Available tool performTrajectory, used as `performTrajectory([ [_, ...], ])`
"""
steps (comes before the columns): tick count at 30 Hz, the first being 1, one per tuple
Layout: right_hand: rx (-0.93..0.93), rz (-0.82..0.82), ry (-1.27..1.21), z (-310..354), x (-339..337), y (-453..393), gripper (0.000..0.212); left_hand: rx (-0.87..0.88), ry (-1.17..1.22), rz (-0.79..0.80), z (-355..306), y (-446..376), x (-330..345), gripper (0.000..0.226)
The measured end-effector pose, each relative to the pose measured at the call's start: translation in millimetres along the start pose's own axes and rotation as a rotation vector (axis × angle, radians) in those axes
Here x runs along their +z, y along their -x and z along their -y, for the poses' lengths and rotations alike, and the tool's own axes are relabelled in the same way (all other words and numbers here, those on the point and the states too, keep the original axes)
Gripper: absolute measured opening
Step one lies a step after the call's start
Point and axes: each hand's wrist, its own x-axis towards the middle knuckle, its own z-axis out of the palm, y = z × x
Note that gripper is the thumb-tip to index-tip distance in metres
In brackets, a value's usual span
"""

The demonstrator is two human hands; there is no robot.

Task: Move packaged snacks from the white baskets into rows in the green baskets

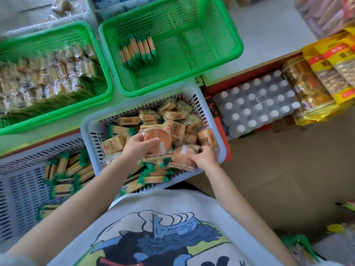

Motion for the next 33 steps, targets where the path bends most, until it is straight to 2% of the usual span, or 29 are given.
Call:
performTrajectory([
  [2, 0.018, -0.003, -0.261, -2, -3, 9, 0.02, -0.003, 0.026, 0.035, -2, 1, -4, 0.023],
  [3, 0.027, 0.003, -0.31, -2, -8, 13, 0.016, -0.004, 0.043, 0.05, -3, 1, -6, 0.023],
  [6, 0.0, -0.013, -0.431, 1, -33, 29, 0.021, -0.002, 0.09, 0.064, -5, 4, -12, 0.024],
  [9, -0.139, -0.039, -0.538, 17, -58, 48, 0.021, 0.016, 0.118, 0.097, -7, 9, -17, 0.023],
  [12, -0.307, 0.053, -0.601, 41, -65, 67, 0.014, 0.054, 0.197, 0.193, -14, 18, -20, 0.033],
  [15, -0.409, 0.153, -0.501, 73, -49, 76, 0.017, 0.126, 0.245, 0.307, -28, 33, -21, 0.053],
  [18, -0.496, 0.123, -0.186, 102, -12, 80, 0.05, 0.153, 0.271, 0.289, -37, 44, -26, 0.064],
  [19, -0.527, 0.098, -0.105, 109, 0, 84, 0.053, 0.16, 0.282, 0.258, -38, 48, -31, 0.067],
  [21, -0.596, 0.112, -0.027, 124, 22, 89, 0.054, 0.179, 0.299, 0.185, -40, 55, -44, 0.062],
  [25, -0.554, 0.291, -0.084, 155, 53, 107, 0.057, 0.218, 0.393, 0.08, -35, 73, -85, 0.036],
  [29, -0.502, 0.418, -0.019, 175, 96, 128, 0.077, 0.236, 0.498, 0.012, -21, 78, -134, 0.03],
  [32, -0.532, 0.456, 0.011, 194, 149, 145, 0.06, 0.212, 0.551, -0.075, -9, 79, -173, 0.032],
  [33, -0.546, 0.46, 0.033, 201, 168, 149, 0.046, 0.204, 0.562, -0.108, -3, 74, -189, 0.032],
])
